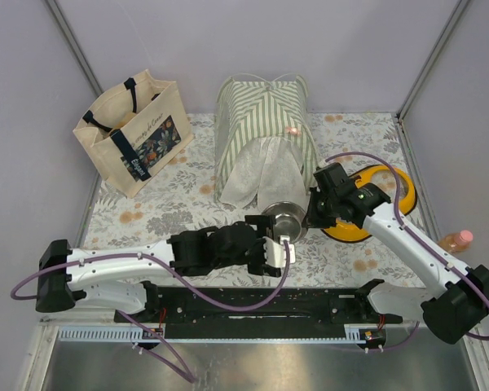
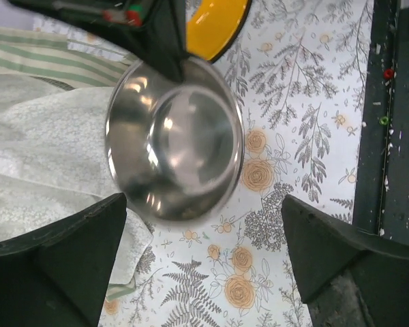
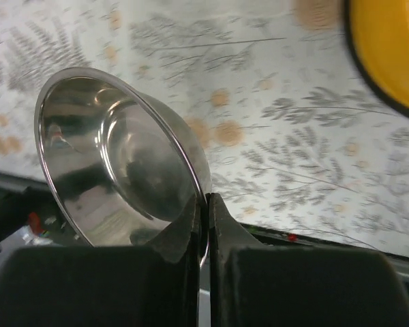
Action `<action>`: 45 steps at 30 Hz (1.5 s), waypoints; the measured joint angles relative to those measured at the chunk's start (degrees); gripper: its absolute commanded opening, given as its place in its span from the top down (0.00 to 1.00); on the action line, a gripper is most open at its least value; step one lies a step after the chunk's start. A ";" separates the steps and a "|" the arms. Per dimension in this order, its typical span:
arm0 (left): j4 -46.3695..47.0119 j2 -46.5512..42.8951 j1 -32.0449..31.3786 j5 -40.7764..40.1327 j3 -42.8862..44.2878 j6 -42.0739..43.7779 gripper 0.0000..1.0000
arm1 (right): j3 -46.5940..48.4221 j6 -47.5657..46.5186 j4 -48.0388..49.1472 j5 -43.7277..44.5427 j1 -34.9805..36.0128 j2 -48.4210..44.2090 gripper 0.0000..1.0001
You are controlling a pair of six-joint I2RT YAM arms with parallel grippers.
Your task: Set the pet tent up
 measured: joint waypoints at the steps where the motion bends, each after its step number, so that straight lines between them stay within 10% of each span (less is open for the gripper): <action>1: 0.83 -0.68 -0.02 -0.28 -0.70 -0.44 0.01 | 0.00 0.00 -0.74 2.43 -0.09 0.00 1.00; 12: 9.07 -10.08 0.00 -9.68 -8.72 -10.01 0.01 | -5.38 -0.02 -2.56 21.73 -20.61 -8.17 1.00; 30: 9.38 -18.23 6.19 -17.07 -12.79 -24.44 0.01 | -11.78 3.74 12.52 27.65 -29.18 2.91 1.00; 38: 8.63 -20.22 8.26 -17.16 -14.47 -26.36 0.01 | -11.74 5.44 14.58 28.61 -30.38 7.69 0.36; 45: 7.26 -19.87 9.73 -17.97 -14.38 -28.94 0.01 | -11.26 4.42 12.85 29.57 -30.38 7.39 0.14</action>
